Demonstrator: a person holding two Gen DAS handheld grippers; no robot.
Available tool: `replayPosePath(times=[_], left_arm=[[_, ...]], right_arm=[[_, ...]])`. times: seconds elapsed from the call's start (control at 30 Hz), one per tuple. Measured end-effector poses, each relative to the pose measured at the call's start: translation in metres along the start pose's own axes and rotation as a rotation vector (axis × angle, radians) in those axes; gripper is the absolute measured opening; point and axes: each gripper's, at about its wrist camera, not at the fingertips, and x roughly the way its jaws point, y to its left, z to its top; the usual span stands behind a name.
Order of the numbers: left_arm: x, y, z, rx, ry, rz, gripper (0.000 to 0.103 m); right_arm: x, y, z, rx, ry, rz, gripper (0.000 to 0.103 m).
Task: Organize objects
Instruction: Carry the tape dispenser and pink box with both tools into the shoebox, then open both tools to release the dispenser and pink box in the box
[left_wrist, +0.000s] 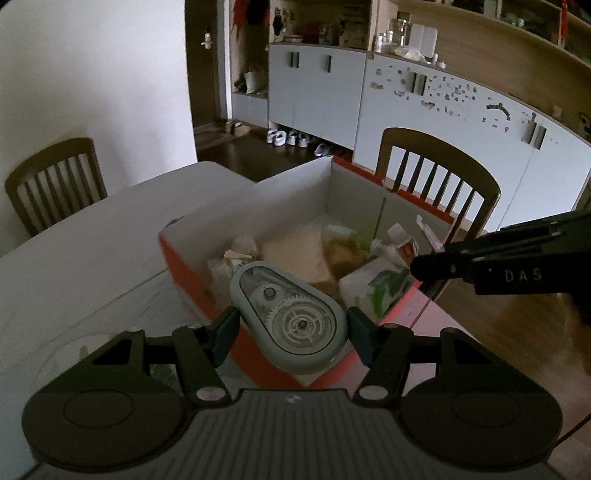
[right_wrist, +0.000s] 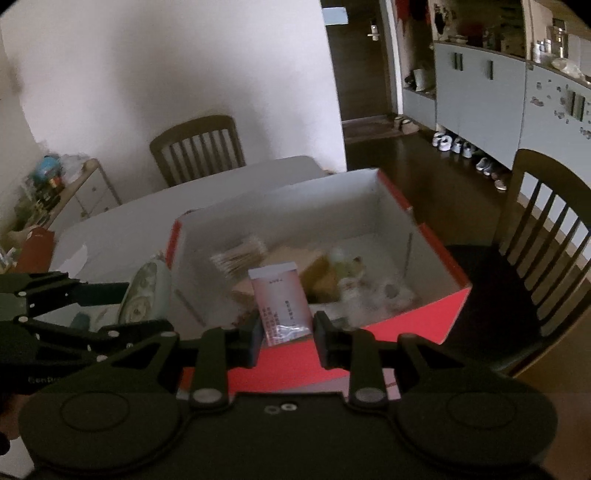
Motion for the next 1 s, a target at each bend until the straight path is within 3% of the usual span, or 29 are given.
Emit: replayPosePath(times=[0.2,0.7,1.0], left_arm=[[0.024,-0.007,0.02,0.018,0.011,0.025,0.063],[0.085,-0.02,0.055,0.097,0.08,0.043,0.062],[0.108,-0.019,0.048,0.086,0.155,0.03,0.062]], right_arm=[[0.011,-0.02,0.015,0.002,-0.017,-0.038,0.028],[0.067,-0.042,0.027,-0.017,0.063,-0.144,0.028],[0.082,-0.04,0.02,-0.052,0.117,-0.162,0.03]])
